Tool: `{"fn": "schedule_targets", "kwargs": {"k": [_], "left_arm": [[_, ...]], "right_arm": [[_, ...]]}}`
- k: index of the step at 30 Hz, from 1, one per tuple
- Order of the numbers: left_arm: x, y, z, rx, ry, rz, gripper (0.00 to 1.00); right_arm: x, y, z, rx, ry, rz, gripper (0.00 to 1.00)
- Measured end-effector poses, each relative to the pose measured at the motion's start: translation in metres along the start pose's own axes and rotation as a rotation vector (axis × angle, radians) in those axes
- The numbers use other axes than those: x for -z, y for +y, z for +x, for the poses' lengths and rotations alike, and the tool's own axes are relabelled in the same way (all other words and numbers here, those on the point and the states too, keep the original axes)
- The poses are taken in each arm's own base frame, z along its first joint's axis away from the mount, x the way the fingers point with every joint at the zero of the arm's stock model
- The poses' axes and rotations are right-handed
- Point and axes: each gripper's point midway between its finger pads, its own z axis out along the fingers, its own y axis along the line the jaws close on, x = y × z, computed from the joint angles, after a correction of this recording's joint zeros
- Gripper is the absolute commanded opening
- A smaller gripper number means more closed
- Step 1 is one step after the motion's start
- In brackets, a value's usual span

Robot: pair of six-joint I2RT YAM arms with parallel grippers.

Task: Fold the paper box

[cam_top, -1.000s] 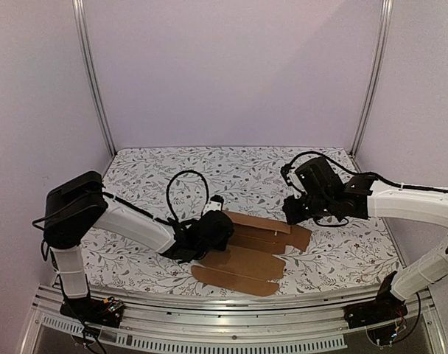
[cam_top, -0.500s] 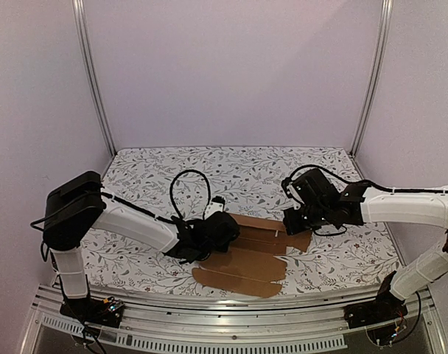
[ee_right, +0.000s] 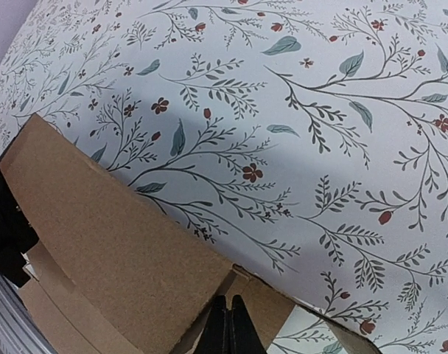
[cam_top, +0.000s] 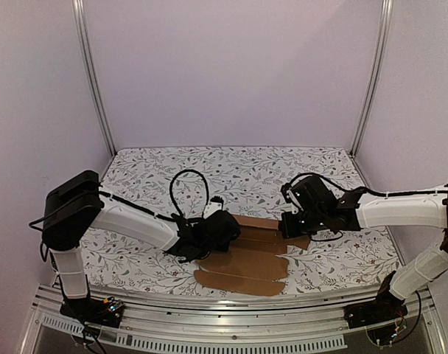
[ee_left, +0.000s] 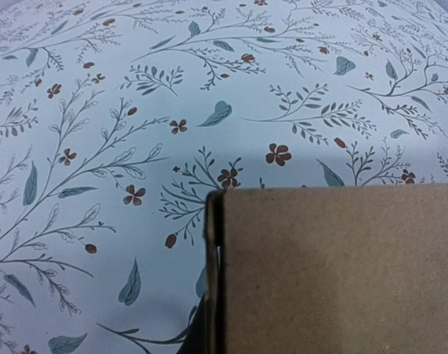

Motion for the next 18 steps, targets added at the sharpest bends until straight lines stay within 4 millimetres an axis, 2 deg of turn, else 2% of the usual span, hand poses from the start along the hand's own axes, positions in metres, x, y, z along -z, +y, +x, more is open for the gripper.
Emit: {"fn": "schedule_targets", "kwargs": {"k": [9,18], "left_arm": [[0.007,-0.014,0.006,0.076,0.071,0.087,0.0],[0.01,-0.031,0.011,0.164,0.12,0.175,0.0]], "right_arm": [[-0.004,0.007,0.003,-0.1,-0.033,-0.072,0.0],[0.023,0.021,-0.013,-0.201,-0.177,-0.218,0.0]]}}
